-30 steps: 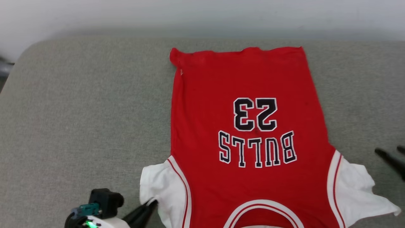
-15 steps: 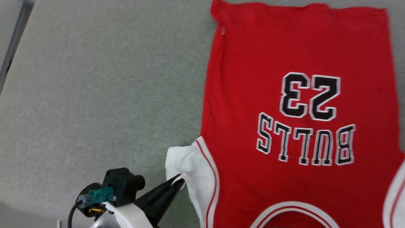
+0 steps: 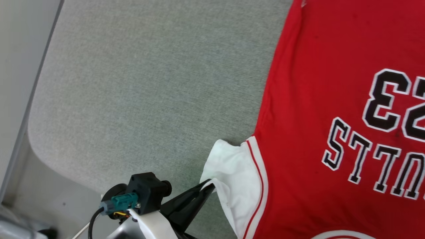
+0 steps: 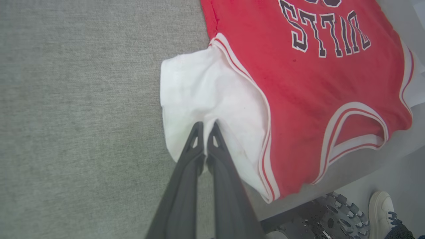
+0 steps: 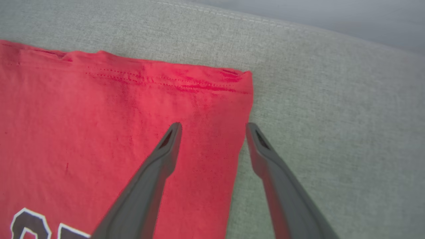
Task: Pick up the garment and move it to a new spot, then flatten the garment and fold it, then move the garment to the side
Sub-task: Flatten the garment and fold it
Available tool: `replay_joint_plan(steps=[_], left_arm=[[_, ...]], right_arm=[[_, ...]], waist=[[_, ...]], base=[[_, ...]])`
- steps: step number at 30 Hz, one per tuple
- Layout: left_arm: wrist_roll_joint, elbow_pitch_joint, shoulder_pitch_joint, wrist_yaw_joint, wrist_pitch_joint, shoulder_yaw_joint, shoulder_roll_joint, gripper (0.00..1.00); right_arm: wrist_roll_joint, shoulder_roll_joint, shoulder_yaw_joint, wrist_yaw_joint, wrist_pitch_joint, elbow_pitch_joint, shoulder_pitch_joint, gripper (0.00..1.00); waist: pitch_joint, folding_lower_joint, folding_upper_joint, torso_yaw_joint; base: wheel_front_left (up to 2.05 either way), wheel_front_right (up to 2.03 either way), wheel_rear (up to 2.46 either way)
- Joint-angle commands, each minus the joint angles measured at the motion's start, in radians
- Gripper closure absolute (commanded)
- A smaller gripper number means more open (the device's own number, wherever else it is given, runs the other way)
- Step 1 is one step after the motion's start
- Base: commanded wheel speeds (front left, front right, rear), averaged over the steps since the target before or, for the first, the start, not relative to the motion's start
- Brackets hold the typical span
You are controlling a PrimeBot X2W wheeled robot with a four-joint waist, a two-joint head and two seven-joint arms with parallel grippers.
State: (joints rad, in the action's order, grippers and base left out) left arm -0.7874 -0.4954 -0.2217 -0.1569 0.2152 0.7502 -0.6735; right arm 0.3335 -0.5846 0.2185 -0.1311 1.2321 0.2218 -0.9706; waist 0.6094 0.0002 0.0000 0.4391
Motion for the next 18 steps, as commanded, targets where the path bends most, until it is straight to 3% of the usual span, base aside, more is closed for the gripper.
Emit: replay_joint_plan(steps=[1, 9, 10, 12, 13, 18], left_arm=[[-0.002, 0.000, -0.012, 0.006, -0.005, 0.003, 0.006, 1.00], [-0.003, 0.032, -0.022, 0.021, -0.025, 0.013, 0.033, 1.00], [-0.004, 0.034, -0.024, 0.021, -0.026, 0.012, 0.035, 1.00], [-0.004, 0.039, -0.026, 0.022, -0.029, 0.010, 0.037, 1.00], [-0.004, 0.040, -0.028, 0.021, -0.031, 0.010, 0.038, 1.00], [-0.007, 0.049, -0.029, 0.021, -0.035, 0.006, 0.039, 1.00]], right_arm=[[-0.002, -0.003, 0.004, 0.001, 0.002, 0.001, -0.014, 0.00], [-0.049, 0.005, 0.024, 0.001, 0.028, 0.049, 0.023, 0.00], [-0.049, 0.013, 0.025, 0.001, 0.037, 0.054, 0.035, 0.09], [-0.052, 0.023, 0.020, 0.001, 0.059, 0.057, 0.069, 0.80], [-0.049, 0.024, 0.015, 0.001, 0.066, 0.055, 0.084, 1.00], [-0.040, -0.004, 0.005, 0.001, 0.054, 0.038, 0.115, 1.00]], waist=[[0.025, -0.0002, 0.0000, 0.027], [0.042, -0.0002, 0.0000, 0.061], [0.042, -0.0002, 0.0000, 0.062], [0.043, -0.0002, 0.0000, 0.063], [0.043, -0.0002, 0.0000, 0.064], [0.038, -0.0002, 0.0000, 0.062]], base=[[0.00, 0.00, 0.00], [0.00, 0.00, 0.00], [0.00, 0.00, 0.00], [0.00, 0.00, 0.00], [0.00, 0.00, 0.00], [0.00, 0.00, 0.00]])
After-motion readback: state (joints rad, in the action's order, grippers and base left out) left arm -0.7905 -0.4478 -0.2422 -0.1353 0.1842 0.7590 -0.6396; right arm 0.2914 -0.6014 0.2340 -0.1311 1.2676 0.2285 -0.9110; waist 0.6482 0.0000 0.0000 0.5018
